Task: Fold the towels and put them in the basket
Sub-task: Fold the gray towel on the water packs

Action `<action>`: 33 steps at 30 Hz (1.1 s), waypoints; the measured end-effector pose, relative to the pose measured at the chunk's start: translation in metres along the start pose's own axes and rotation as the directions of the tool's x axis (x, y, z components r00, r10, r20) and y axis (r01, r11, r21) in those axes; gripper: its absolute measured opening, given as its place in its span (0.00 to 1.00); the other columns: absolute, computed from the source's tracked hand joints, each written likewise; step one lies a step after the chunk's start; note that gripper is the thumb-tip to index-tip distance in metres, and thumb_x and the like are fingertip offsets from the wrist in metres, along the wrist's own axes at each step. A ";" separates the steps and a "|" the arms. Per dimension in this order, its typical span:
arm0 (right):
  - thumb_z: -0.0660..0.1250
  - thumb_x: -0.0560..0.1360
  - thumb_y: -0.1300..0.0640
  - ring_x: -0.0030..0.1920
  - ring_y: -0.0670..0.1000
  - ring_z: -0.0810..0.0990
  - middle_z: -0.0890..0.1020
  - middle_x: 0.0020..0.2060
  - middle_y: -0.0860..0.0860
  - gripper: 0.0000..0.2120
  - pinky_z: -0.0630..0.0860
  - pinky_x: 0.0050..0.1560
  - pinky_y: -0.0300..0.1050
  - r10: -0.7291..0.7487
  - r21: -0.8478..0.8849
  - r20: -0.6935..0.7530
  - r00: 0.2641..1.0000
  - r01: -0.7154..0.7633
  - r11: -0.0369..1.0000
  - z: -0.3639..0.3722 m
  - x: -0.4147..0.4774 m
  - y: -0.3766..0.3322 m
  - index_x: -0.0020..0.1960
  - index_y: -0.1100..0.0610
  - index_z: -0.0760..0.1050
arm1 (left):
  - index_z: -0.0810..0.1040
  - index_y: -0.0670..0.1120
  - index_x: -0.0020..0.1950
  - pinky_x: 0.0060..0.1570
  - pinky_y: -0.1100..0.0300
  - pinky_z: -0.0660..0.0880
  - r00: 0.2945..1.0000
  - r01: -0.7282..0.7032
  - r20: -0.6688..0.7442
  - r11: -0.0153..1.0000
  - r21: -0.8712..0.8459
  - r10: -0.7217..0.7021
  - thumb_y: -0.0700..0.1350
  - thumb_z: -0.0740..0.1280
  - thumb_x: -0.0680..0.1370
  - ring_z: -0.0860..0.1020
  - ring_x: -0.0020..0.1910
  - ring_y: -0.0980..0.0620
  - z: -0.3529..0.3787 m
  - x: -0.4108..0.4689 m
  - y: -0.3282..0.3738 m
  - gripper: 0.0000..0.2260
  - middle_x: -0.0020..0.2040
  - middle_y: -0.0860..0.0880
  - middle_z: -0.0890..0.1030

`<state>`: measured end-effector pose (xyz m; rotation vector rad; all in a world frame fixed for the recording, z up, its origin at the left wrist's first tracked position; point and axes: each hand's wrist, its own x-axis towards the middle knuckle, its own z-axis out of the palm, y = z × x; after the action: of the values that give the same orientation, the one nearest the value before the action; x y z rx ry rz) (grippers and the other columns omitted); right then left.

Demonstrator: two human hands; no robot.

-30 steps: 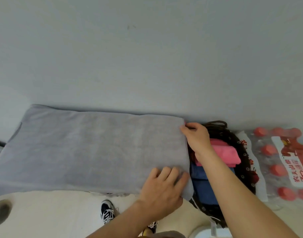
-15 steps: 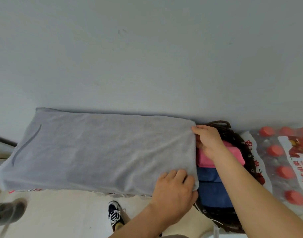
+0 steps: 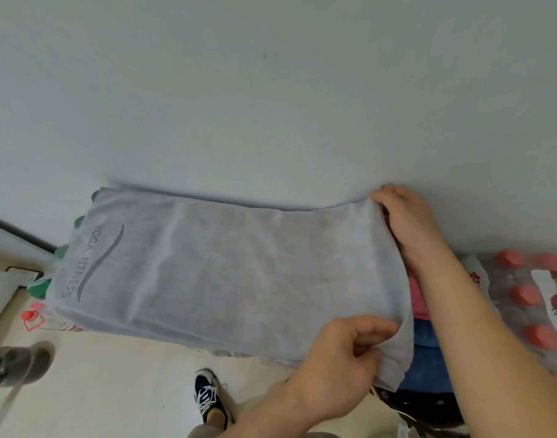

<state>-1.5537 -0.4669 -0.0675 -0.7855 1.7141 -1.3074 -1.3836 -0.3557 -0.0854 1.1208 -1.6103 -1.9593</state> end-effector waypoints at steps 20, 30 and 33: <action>0.63 0.75 0.61 0.20 0.50 0.77 0.79 0.26 0.57 0.06 0.70 0.20 0.38 0.036 -0.436 0.447 0.894 0.183 0.881 0.354 -0.015 -0.031 0.39 0.57 0.70 | 0.83 0.43 0.43 0.36 0.57 0.69 0.709 -0.092 -0.657 0.891 -0.444 -0.254 0.35 0.61 0.68 0.75 0.36 0.48 -0.269 -0.117 -0.039 0.12 0.37 0.42 0.81; 0.63 0.73 0.61 0.24 0.52 0.80 0.82 0.26 0.54 0.10 0.72 0.26 0.40 0.055 -0.573 0.507 0.860 0.289 0.767 0.441 -0.019 -0.024 0.33 0.58 0.72 | 0.83 0.44 0.41 0.32 0.67 0.73 0.515 -0.049 -0.788 0.907 -0.418 -0.336 0.27 0.58 0.71 0.76 0.34 0.58 -0.340 -0.152 -0.085 0.17 0.36 0.48 0.83; 0.63 0.74 0.60 0.24 0.50 0.80 0.82 0.28 0.53 0.11 0.75 0.28 0.41 0.081 -0.613 0.510 0.856 0.296 0.733 0.452 -0.021 -0.015 0.33 0.58 0.74 | 0.82 0.47 0.41 0.35 0.62 0.73 0.491 0.065 -0.795 0.925 -0.376 -0.357 0.30 0.61 0.69 0.77 0.36 0.54 -0.349 -0.153 -0.102 0.15 0.38 0.46 0.82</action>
<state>-1.1441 -0.6567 -0.1029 -1.5259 1.6931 -0.4093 -1.0033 -0.4450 -0.1402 1.8168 -0.6115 -1.2713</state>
